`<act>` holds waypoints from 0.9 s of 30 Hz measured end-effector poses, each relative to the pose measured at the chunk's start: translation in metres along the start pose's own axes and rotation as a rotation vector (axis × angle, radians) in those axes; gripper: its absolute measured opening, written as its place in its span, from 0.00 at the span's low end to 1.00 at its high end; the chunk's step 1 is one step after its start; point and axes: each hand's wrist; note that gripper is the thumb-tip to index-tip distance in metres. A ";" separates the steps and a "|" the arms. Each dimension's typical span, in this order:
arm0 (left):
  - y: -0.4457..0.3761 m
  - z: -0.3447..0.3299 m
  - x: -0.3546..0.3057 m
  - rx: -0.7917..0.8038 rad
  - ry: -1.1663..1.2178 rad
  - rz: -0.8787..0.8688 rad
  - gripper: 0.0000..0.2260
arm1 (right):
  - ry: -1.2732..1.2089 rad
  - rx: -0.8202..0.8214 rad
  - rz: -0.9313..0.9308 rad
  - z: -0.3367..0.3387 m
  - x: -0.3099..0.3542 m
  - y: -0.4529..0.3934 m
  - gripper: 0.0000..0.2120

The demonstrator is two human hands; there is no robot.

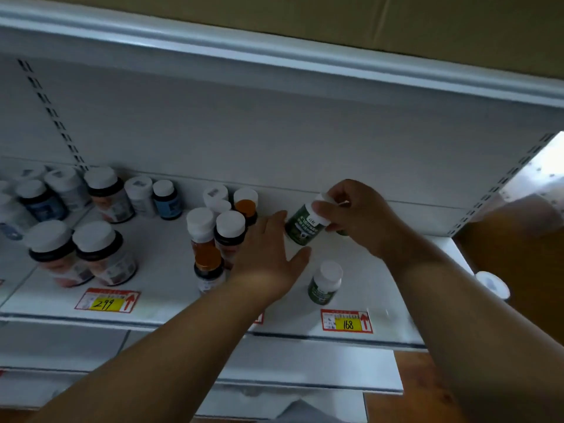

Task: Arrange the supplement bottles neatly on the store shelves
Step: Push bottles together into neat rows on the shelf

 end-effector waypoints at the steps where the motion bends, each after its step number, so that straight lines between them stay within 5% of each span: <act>1: 0.001 -0.002 0.000 0.026 0.022 -0.007 0.33 | -0.049 0.004 -0.004 0.002 0.007 0.010 0.23; 6: 0.012 -0.017 -0.006 0.105 0.155 -0.139 0.29 | -0.080 -0.157 -0.009 0.008 0.004 0.045 0.11; 13: 0.012 -0.045 -0.017 0.244 -0.146 -0.232 0.39 | 0.206 -0.278 -0.065 0.033 -0.044 0.082 0.12; 19: 0.004 -0.064 -0.029 0.398 -0.380 -0.226 0.39 | 0.266 -0.062 -0.110 0.011 -0.090 0.080 0.19; 27: 0.006 -0.062 -0.023 0.304 -0.476 -0.185 0.28 | 0.370 0.080 0.064 -0.007 -0.100 0.065 0.21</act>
Point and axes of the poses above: each hand's wrist, its own y-axis away from the middle knuckle, its own z-axis out of the back of the hand, x = y × z, and after that the axes turned 2 degrees about -y, right-handed
